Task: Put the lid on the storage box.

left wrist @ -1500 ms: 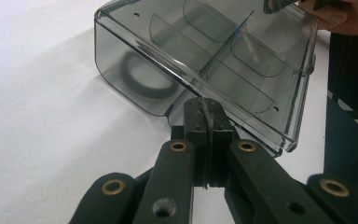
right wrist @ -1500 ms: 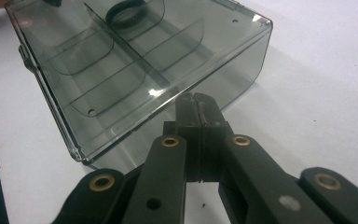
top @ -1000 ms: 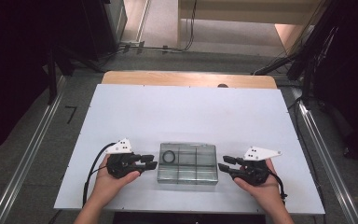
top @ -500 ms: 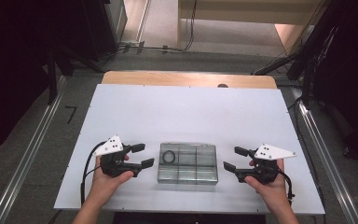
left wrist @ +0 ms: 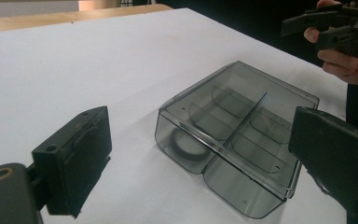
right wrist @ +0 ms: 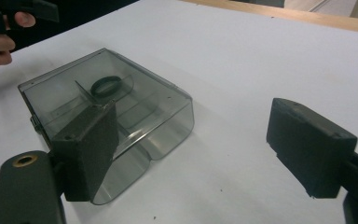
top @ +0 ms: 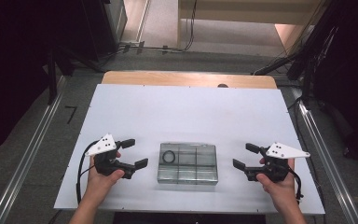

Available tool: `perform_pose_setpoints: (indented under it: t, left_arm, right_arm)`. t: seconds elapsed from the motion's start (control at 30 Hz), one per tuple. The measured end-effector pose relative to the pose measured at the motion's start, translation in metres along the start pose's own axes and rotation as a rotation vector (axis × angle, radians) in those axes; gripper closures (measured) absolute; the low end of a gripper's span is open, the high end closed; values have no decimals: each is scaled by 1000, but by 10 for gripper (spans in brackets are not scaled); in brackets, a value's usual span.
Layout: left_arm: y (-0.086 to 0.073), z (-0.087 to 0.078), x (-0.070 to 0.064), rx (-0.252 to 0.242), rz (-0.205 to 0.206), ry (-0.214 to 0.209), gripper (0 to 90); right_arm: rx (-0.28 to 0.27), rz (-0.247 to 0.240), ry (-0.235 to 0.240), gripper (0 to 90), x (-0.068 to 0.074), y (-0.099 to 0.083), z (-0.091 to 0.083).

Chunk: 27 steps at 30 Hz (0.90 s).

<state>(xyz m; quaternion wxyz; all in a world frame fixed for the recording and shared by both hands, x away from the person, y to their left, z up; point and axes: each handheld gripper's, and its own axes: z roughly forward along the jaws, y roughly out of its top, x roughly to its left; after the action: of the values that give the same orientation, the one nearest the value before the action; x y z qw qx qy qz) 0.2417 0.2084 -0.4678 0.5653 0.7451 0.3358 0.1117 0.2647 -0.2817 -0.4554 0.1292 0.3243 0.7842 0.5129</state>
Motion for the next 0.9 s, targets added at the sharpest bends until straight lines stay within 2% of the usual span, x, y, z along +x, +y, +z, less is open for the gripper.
perform_pose_setpoints:
  t: [0.5,0.73,0.9]
  left_arm:
    - [-5,-16,14,-42,-24,37,29]
    - [-8,-24,21,-53,-33,53,6]
    - [-11,-29,25,-63,-40,67,4]
  right_arm:
    - [-17,31,-27,89,-21,-8,-15]
    - [-27,29,-44,81,-30,-13,-21]
    - [-36,51,-47,73,-37,-16,-26]
